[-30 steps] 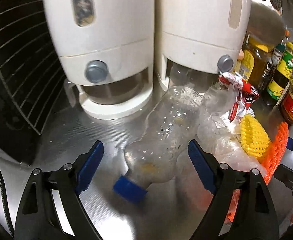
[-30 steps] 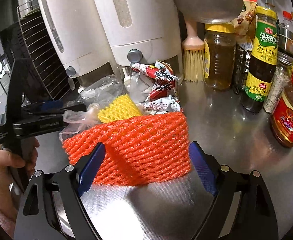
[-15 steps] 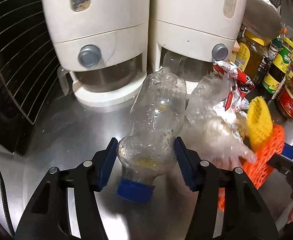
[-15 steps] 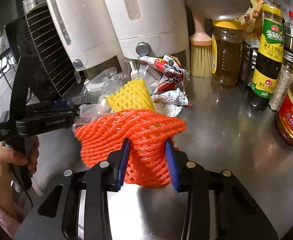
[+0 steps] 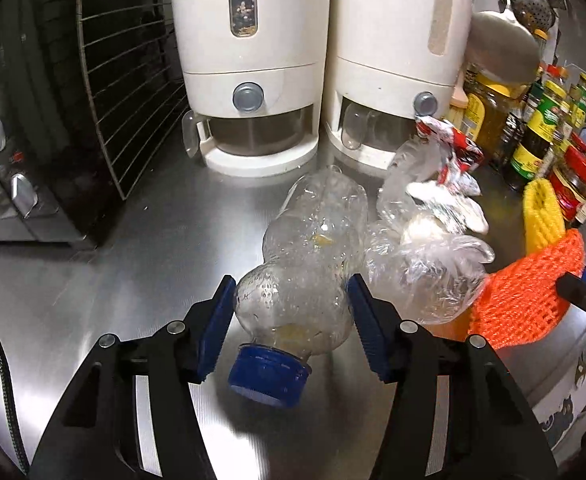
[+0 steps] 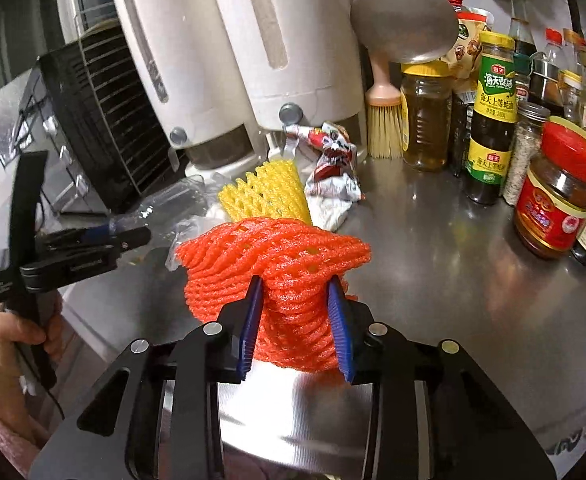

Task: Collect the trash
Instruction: 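Grasp the orange foam net with the right tool while the left grasps the plastic bottle, then lift the bottle with the left tool while the right carries the orange net toward the bin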

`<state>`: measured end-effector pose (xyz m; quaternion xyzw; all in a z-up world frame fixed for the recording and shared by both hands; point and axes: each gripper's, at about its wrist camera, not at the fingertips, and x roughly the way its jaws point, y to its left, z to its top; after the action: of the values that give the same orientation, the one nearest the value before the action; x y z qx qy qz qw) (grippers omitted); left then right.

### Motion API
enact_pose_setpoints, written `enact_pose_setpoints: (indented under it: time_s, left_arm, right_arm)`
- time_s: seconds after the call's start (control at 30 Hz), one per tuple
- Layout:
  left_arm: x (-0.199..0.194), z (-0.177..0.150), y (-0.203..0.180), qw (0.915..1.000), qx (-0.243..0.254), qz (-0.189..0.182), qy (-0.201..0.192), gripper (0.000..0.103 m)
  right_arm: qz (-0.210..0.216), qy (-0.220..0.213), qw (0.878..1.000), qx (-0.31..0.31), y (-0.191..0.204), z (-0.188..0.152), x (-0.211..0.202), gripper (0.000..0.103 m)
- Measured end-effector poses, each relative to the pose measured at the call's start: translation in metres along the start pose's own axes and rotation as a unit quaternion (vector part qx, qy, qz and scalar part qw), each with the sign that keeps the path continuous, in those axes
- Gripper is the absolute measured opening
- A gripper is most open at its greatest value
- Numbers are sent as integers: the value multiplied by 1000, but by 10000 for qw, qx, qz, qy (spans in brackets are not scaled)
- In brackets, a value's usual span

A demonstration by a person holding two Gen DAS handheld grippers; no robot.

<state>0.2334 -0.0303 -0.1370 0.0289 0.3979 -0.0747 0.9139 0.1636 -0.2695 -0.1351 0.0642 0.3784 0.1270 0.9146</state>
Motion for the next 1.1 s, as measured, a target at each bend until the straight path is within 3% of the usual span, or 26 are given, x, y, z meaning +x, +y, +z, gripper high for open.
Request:
enact_pose_setpoints:
  time_s: [0.2, 0.4, 0.5, 0.53, 0.73, 1.1]
  left_arm:
    - [-25, -23, -4, 10000, -6, -31, -5, 55]
    - [-41, -44, -9, 10000, 1, -22, 9, 55]
    - [-47, -53, -9, 10000, -12, 29, 5, 55]
    - [-50, -56, -8, 10000, -24, 50, -3, 55]
    - [-61, -70, 0, 9999, -127, 68, 0, 55]
    - [-92, -89, 0, 9996, -232, 45, -172, 55]
  right_arm:
    - [-19, 150, 9999, 8, 3, -16, -6, 41]
    - [-95, 192, 9998, 32, 2, -33, -15, 51]
    - [-106, 246, 9996, 20, 2, -39, -15, 49]
    - [-113, 275, 9996, -3, 2, -41, -15, 41]
    - [-111, 318, 9994, -33, 6, -48, -16, 30]
    - [-119, 29, 9999, 41, 6, -46, -48, 32]
